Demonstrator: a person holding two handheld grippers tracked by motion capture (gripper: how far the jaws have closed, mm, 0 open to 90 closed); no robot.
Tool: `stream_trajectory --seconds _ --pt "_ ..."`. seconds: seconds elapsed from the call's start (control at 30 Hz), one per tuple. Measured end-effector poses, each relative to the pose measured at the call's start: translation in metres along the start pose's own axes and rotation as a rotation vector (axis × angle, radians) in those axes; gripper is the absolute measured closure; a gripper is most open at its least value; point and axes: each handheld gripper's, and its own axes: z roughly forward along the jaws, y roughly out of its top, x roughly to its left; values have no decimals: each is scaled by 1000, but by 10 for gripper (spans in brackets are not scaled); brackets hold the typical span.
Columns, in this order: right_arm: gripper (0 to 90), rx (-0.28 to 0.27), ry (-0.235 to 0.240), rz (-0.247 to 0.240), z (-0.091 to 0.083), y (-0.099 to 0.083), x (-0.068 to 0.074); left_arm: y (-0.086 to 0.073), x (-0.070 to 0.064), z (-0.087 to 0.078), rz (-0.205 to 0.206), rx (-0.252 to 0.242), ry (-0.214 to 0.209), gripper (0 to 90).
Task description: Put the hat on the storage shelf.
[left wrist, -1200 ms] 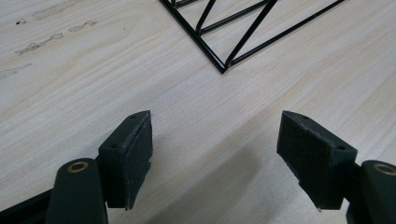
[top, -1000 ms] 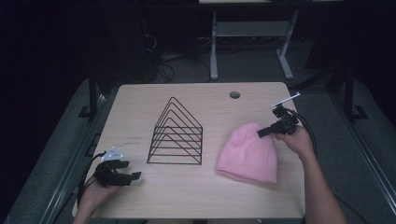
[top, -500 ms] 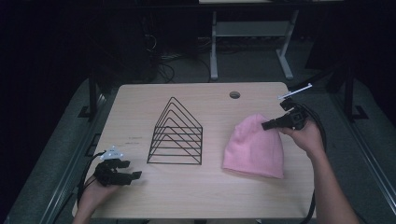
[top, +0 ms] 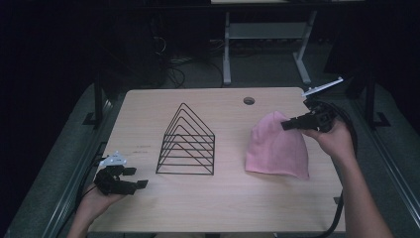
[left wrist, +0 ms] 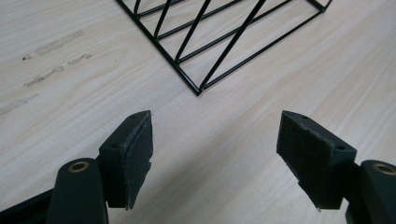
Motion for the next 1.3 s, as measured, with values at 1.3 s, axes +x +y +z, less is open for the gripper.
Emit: stream_trajectory --seconds 1.3 --pt "801 -96 58 -203 -56 60 55 94 -13 -44 130 -16 -115 270"
